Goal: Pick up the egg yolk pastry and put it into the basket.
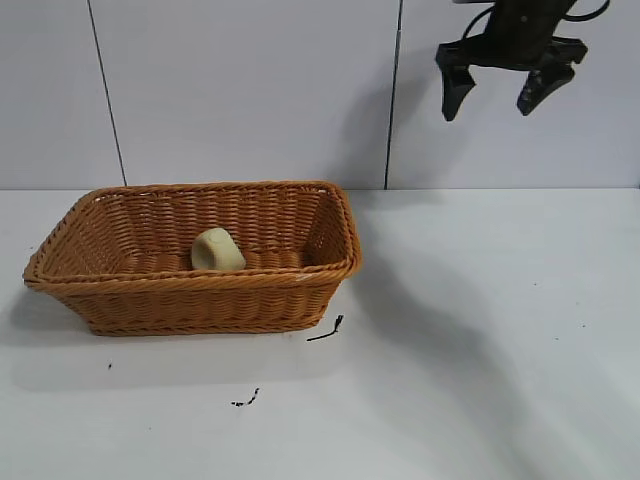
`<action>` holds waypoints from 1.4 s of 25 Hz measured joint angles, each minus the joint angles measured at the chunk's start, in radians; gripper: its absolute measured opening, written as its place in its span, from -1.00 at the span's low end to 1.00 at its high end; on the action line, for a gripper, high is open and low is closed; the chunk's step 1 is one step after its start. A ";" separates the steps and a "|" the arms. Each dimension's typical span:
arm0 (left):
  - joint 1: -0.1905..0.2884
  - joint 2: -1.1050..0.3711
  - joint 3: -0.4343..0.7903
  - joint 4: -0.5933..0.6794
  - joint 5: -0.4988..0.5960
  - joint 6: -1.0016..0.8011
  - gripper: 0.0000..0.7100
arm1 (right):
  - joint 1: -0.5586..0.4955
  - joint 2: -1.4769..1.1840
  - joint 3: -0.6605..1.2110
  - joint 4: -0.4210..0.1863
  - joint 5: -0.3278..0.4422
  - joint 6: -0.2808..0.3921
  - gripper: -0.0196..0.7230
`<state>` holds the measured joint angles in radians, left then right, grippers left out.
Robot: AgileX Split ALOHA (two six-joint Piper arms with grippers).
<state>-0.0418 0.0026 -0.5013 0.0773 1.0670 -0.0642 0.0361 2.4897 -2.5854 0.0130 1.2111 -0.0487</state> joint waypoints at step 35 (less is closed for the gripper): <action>0.000 0.000 0.000 0.000 0.000 0.000 0.96 | -0.021 -1.603 1.661 -0.005 -0.041 -0.049 0.90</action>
<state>-0.0418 0.0026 -0.5013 0.0773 1.0670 -0.0642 0.0154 0.8869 -0.9243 0.0079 1.1701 -0.0972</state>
